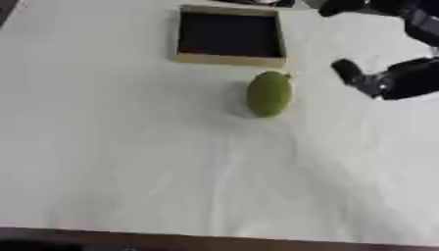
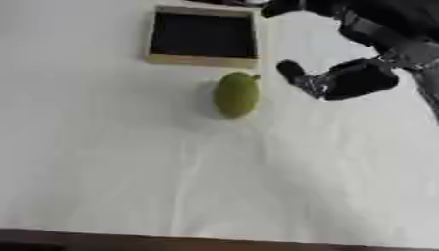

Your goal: Pick up objects on the table and place them in the box.

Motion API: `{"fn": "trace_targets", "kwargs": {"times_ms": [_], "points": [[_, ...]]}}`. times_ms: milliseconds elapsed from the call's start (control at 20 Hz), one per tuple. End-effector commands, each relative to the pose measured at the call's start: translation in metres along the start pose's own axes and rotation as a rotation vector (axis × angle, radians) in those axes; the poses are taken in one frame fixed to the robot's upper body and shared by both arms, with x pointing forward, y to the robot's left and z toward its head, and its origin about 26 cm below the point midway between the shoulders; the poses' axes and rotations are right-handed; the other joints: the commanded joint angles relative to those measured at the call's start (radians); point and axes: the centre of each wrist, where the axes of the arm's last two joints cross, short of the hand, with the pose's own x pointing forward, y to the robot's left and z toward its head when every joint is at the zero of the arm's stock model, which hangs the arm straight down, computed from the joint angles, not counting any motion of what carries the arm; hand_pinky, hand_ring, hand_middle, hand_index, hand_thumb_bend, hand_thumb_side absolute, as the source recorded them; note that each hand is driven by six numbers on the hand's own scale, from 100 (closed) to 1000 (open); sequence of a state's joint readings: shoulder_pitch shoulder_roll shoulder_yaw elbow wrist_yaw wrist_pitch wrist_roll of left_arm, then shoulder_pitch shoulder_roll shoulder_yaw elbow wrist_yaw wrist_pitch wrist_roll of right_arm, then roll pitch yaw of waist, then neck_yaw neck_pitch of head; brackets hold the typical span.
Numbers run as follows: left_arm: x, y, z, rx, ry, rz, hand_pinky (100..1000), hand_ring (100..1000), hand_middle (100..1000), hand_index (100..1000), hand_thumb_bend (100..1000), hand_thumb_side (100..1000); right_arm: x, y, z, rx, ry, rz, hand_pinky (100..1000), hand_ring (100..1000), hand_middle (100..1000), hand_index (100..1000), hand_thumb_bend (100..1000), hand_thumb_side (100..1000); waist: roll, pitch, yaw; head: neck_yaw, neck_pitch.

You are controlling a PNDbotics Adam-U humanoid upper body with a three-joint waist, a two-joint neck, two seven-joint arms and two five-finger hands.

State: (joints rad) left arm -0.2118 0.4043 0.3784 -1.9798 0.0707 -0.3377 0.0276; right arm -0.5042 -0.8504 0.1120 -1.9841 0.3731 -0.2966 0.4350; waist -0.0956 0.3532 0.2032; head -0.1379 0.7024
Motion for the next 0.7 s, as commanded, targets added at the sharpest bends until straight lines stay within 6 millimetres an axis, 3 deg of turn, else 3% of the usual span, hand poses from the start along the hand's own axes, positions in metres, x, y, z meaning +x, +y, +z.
{"fn": "trace_targets", "kwargs": {"times_ms": [50, 200, 700], "points": [[0.008, 0.003, -0.009, -0.025, -0.040, -0.014, 682, 743, 744, 763, 100, 568, 0.006, -0.003, -0.006, 0.070, 0.021, 0.010, 876, 806, 780, 879, 311, 100, 0.004, -0.013, 0.002, -0.003, 0.000], [0.008, 0.002, -0.009, -0.027, -0.039, -0.010, 681, 744, 745, 763, 100, 568, 0.005, 0.004, -0.014, 0.114, 0.046, -0.030, 883, 816, 775, 871, 358, 100, 0.004, -0.011, 0.005, -0.004, 0.000], [0.007, 0.000, -0.008, -0.041, -0.035, 0.002, 680, 745, 746, 763, 100, 567, -0.007, 0.038, -0.038, 0.231, 0.095, -0.110, 895, 841, 785, 876, 356, 100, 0.005, -0.007, 0.009, -0.017, -0.002]]}}
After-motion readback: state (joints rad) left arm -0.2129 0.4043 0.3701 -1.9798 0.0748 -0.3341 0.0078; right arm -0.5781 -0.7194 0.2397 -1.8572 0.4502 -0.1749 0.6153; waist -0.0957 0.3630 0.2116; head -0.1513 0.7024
